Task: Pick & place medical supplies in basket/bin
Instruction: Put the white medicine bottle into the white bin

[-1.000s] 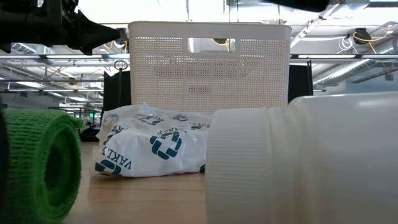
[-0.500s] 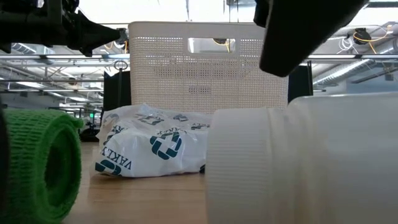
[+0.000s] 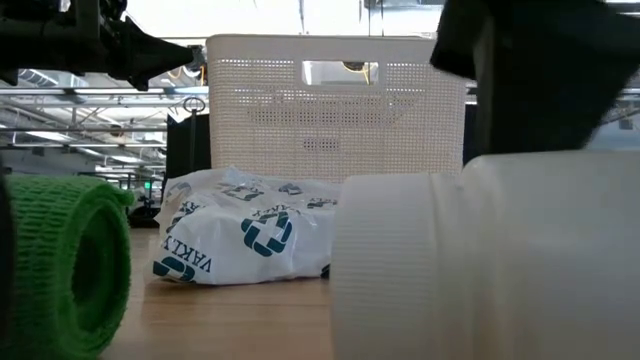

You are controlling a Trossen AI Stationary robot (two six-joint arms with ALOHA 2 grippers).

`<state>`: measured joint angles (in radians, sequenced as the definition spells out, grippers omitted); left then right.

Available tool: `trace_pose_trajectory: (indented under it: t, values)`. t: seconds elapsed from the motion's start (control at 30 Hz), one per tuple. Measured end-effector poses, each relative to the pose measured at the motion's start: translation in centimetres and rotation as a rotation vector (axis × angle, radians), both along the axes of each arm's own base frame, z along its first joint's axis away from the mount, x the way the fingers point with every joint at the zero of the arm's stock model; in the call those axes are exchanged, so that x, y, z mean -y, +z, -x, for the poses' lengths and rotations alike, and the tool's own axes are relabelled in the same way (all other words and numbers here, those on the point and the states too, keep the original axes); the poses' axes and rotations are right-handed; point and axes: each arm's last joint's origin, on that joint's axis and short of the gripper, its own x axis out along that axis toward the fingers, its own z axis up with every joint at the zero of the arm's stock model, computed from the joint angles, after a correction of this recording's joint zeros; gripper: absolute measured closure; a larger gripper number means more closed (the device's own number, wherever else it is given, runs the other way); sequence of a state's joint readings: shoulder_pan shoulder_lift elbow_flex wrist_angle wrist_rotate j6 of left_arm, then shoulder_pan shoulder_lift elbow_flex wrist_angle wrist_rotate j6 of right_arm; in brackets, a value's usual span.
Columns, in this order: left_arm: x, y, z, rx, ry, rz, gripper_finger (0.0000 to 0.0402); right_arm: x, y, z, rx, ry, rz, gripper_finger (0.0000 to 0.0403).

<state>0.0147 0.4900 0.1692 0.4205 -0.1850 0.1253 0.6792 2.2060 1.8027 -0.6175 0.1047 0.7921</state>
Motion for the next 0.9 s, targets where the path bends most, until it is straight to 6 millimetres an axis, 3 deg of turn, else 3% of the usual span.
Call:
trace_pose_trajectory:
  t: [0.5,0.9]
  values:
    - [0.0,0.0,0.0,-0.001,0.0,0.0,0.0364,0.0,-2.7,0.0,-0.047,0.02,0.044,0.0154]
    - [0.0,0.0,0.0,-0.001,0.0,0.0,0.0364,0.8,-2.3,-0.4,-0.006,0.091,0.11,0.0245]
